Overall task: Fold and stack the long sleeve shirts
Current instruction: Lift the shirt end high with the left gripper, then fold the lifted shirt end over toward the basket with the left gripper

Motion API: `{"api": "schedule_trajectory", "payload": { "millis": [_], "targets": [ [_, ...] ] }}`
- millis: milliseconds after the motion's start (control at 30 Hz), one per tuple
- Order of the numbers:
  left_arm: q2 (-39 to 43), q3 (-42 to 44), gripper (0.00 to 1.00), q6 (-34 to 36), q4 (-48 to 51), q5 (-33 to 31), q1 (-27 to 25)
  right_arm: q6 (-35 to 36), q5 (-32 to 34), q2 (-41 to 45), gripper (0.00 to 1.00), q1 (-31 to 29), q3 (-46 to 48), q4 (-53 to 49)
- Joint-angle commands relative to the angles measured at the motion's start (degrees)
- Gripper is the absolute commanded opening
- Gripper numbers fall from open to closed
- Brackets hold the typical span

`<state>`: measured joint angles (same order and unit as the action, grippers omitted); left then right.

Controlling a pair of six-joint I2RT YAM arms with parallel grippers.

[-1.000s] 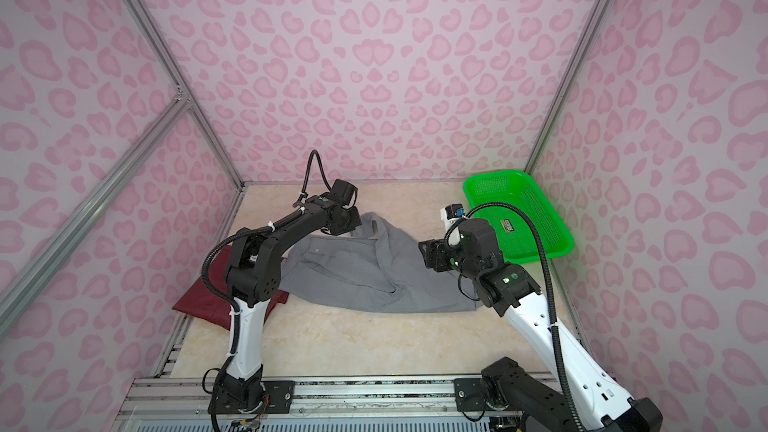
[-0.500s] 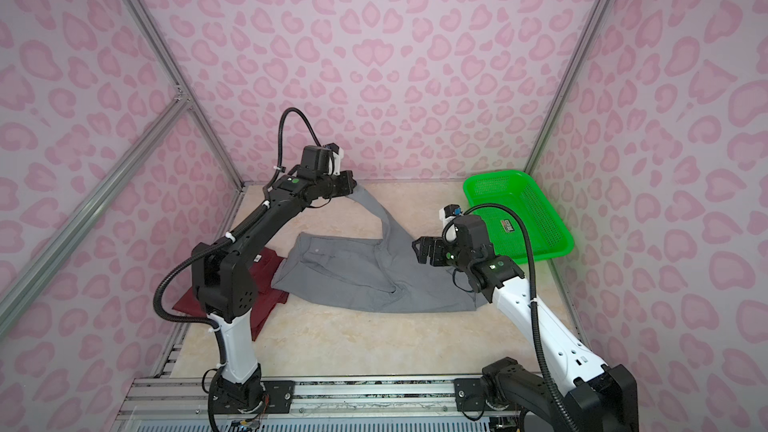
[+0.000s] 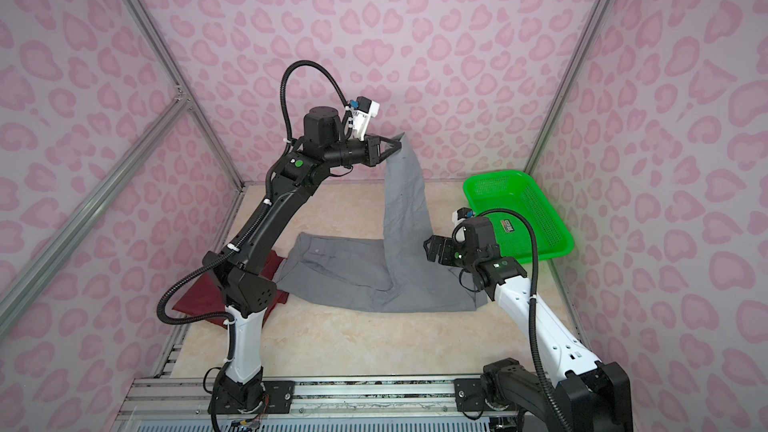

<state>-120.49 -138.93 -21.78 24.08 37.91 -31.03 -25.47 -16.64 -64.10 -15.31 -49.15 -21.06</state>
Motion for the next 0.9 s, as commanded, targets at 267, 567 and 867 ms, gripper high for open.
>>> {"api": "schedule_trajectory", "payload": {
  "millis": [267,567,867],
  "targets": [
    [2.3,5.0,0.03,11.3,-4.7,11.3,-6.7,-2.3,7.1,13.0,0.98,6.9,4.9,-2.0],
    [17.7,30.1,0.05,22.8,-9.3,19.7,-9.9,-5.5,10.8,18.8,0.98,10.0,7.1,-2.0],
    [35.7,60.1,0.05,32.7,-13.3,20.5,-12.0,-10.5,-0.5,15.9,0.98,13.0,9.2,5.3]
  ]
}}
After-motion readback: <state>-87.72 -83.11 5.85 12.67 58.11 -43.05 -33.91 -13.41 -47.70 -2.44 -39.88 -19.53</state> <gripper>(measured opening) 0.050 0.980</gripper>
